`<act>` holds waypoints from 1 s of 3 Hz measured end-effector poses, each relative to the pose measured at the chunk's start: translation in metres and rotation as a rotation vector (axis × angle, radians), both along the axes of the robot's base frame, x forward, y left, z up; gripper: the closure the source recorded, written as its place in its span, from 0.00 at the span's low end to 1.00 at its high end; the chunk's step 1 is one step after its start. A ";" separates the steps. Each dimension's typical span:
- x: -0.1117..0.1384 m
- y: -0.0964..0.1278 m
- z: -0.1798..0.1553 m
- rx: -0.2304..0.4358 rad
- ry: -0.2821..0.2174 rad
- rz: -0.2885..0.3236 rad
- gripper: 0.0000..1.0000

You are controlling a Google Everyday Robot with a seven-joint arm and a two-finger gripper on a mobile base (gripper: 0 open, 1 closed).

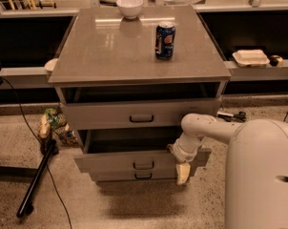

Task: Open middle drawer

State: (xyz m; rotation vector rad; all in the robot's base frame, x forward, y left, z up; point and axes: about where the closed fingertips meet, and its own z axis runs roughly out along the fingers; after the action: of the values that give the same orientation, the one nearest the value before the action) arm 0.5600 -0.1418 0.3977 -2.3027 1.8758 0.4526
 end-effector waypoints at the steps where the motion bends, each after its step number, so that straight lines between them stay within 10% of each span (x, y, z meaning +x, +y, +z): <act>1: -0.012 -0.005 0.008 -0.038 0.003 -0.007 0.41; 3: -0.028 -0.014 0.018 -0.068 0.003 -0.030 0.87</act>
Offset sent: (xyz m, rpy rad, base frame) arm -0.0597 -0.0260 0.0368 -0.1244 0.0222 -0.0475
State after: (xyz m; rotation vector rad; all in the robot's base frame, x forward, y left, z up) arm 0.5320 -0.1555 0.4160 -2.3136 1.9538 0.3956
